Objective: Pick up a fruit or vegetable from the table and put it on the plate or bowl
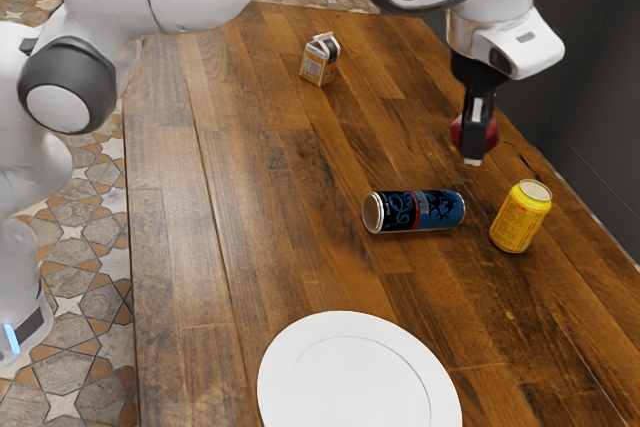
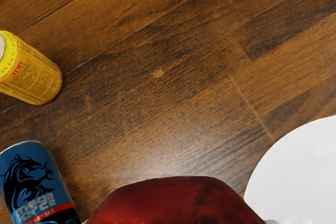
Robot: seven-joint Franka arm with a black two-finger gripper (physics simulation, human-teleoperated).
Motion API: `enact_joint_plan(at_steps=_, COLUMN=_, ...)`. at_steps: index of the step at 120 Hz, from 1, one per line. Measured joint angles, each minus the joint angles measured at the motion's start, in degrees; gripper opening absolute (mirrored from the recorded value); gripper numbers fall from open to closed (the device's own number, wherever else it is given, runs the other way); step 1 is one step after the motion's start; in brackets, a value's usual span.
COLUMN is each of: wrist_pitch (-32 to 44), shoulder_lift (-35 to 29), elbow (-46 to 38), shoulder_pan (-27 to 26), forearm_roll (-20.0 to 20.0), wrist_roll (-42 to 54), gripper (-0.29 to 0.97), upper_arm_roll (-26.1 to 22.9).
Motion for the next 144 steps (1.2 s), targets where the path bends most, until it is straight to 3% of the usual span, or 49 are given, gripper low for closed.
enact_joint_plan(at_steps=14, wrist_pitch=-2.7, shoulder_lift=2.5, elbow=-0.2, shoulder_pan=-5.9, forearm_roll=1.1, wrist_roll=-6.0, gripper=0.22, upper_arm_roll=-4.0)
enact_joint_plan(at_steps=25, wrist_pitch=-3.9, shoulder_lift=3.7, elbow=-0.9, shoulder_pan=-6.3, forearm_roll=2.9, wrist_roll=-10.2, gripper=0.22, upper_arm_roll=-8.5)
enact_joint_plan(at_steps=42, wrist_pitch=-4.4, shoulder_lift=5.2, elbow=-3.6, shoulder_pan=-4.1, forearm_roll=4.5, wrist_roll=-15.1, gripper=0.2, upper_arm_roll=-9.7)
enact_joint_plan(at_steps=52, wrist_pitch=-2.7, shoulder_lift=3.9, elbow=-6.2, shoulder_pan=3.6, forearm_roll=6.1, wrist_roll=-16.8, gripper=0.21, upper_arm_roll=-14.1)
enact_joint_plan(at_steps=68, wrist_pitch=0.7, shoulder_lift=3.3, elbow=-7.2, shoulder_pan=21.8, forearm_roll=11.3, wrist_roll=-18.7, gripper=0.21, upper_arm_roll=-30.6)
enact_joint_plan(at_steps=77, wrist_pitch=4.0, shoulder_lift=3.5, elbow=-7.2, shoulder_pan=24.3, forearm_roll=15.5, wrist_roll=-19.7, gripper=0.21, upper_arm_roll=-34.7)
enact_joint_plan(at_steps=94, wrist_pitch=11.1, shoulder_lift=3.9, elbow=-8.4, shoulder_pan=26.1, forearm_roll=20.5, wrist_roll=-21.3, gripper=0.21, upper_arm_roll=-36.9)
enact_joint_plan(at_steps=109, wrist_pitch=15.5, shoulder_lift=5.1, elbow=-9.3, shoulder_pan=33.7, forearm_roll=22.6, wrist_roll=-22.4, gripper=0.2, upper_arm_roll=-43.8)
enact_joint_plan(at_steps=118, wrist_pitch=16.9, shoulder_lift=5.0, elbow=-9.2, shoulder_pan=34.6, forearm_roll=23.1, wrist_roll=-22.9, gripper=0.21, upper_arm_roll=-44.4)
enact_joint_plan(at_steps=122, wrist_pitch=17.4, shoulder_lift=5.2, elbow=-9.1, shoulder_pan=32.6, forearm_roll=23.1, wrist_roll=-23.1, gripper=0.21, upper_arm_roll=-41.6)
enact_joint_plan(at_steps=138, wrist_pitch=19.0, shoulder_lift=5.9, elbow=-9.1, shoulder_pan=13.8, forearm_roll=18.7, wrist_roll=-23.6, gripper=0.2, upper_arm_roll=-16.9)
enact_joint_plan(at_steps=141, wrist_pitch=19.2, shoulder_lift=5.9, elbow=-9.1, shoulder_pan=14.9, forearm_roll=17.9, wrist_roll=-23.7, gripper=0.2, upper_arm_roll=-17.8)
enact_joint_plan(at_steps=144, wrist_pitch=19.4, shoulder_lift=5.9, elbow=-9.1, shoulder_pan=21.6, forearm_roll=18.2, wrist_roll=-23.8, gripper=0.2, upper_arm_roll=-25.7)
